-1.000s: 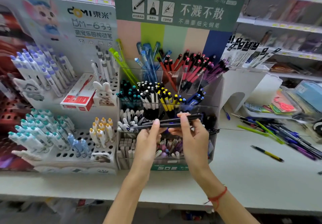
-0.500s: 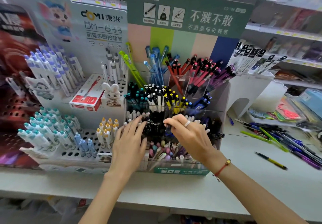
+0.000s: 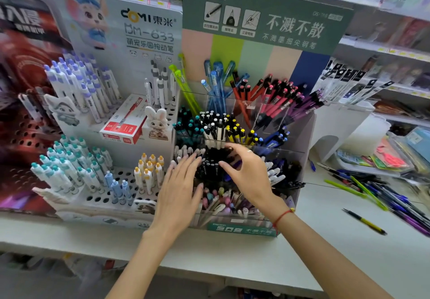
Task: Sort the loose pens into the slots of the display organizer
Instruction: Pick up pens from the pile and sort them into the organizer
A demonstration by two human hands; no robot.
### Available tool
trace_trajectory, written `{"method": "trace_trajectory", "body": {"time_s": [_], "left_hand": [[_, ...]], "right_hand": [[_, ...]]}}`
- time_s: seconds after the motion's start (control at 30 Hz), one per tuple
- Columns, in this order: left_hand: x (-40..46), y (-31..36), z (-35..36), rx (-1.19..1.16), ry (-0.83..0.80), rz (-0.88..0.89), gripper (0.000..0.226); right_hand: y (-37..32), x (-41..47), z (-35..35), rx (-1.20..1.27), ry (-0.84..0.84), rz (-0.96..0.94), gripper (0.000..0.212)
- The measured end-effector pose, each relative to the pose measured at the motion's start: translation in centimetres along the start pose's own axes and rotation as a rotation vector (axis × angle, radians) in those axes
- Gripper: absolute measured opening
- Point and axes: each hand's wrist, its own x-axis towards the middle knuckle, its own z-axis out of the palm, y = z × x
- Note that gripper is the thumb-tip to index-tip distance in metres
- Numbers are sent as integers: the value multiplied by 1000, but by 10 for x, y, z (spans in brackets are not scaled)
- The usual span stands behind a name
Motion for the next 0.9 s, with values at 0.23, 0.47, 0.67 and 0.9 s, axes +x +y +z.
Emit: {"method": "trace_trajectory", "body": {"time_s": [0.23,0.47,0.67,0.9], "left_hand": [[-14,-8,5,30,-41,34,71],[-11,1,-1,29,54,49,61],[-7,64,13,-86,142,232,38],[16,180,93,-32,-155,509,22]], "right_hand": [[2,-30,35,-347,-26,-265,54],[0,-39,10,-238,-59,-197,56],[46,-91,-53,-149,-7,-70,31],[165,-153,-138,-582,-364,381,33]]}}
